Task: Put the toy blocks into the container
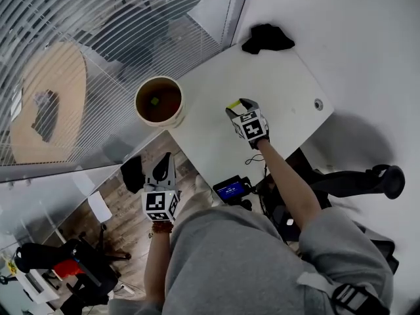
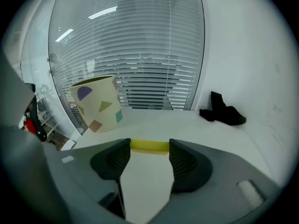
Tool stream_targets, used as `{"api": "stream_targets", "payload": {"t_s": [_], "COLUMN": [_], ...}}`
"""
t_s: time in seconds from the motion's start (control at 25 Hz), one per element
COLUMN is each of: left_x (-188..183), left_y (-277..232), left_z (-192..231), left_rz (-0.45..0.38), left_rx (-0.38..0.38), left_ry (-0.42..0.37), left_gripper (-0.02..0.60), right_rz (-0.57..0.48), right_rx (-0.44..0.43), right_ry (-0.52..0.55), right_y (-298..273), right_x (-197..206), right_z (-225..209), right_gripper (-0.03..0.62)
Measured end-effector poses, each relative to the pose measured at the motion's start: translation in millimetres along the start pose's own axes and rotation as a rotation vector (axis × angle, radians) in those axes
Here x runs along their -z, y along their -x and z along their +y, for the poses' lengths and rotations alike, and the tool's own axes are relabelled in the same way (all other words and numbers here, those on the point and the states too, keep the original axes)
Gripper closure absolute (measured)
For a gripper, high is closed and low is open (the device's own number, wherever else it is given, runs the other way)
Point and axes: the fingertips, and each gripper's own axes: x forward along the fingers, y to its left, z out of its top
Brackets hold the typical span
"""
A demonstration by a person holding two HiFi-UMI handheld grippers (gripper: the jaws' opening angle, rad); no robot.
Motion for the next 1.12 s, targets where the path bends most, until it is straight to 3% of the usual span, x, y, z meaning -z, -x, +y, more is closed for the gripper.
{"api": "stream_targets", "payload": {"t_s": [0.48,1.12], "left_x": [-3.1,-2.9], "left_y": [18.2,35.5], "left_z": [10.0,23.4], "left_rz": [-0.049,-0.084], "left_rx": [-0.009,-0.060], "left_ry": [0.017,0.045], "left_gripper": [0.574,0.574], "right_rz": [-0.081,-0.296], "right_rx": [-0.062,-0.166], "right_ry": [0.067,0.161], "right_y": [31.9,43.5], "right_x": [-34.9,-168.2], "right_z": [59.5,121.8], "right_gripper": [0.324,0.326]}}
